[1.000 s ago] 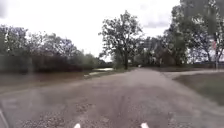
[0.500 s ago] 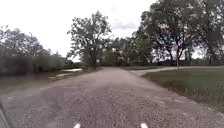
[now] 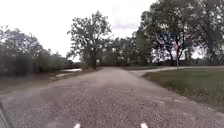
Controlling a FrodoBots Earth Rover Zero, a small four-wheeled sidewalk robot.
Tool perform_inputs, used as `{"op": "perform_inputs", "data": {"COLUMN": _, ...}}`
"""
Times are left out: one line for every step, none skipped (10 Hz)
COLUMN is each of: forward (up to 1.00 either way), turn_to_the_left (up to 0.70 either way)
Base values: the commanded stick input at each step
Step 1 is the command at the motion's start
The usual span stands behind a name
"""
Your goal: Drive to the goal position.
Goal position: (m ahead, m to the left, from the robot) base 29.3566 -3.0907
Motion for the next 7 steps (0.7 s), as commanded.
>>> {"op": "perform_inputs", "data": {"forward": 1.00, "turn_to_the_left": 0.00}}
{"op": "perform_inputs", "data": {"forward": 1.00, "turn_to_the_left": 0.00}}
{"op": "perform_inputs", "data": {"forward": 1.00, "turn_to_the_left": 0.00}}
{"op": "perform_inputs", "data": {"forward": 1.00, "turn_to_the_left": 0.00}}
{"op": "perform_inputs", "data": {"forward": 1.00, "turn_to_the_left": 0.00}}
{"op": "perform_inputs", "data": {"forward": 1.00, "turn_to_the_left": 0.00}}
{"op": "perform_inputs", "data": {"forward": 1.00, "turn_to_the_left": 0.00}}
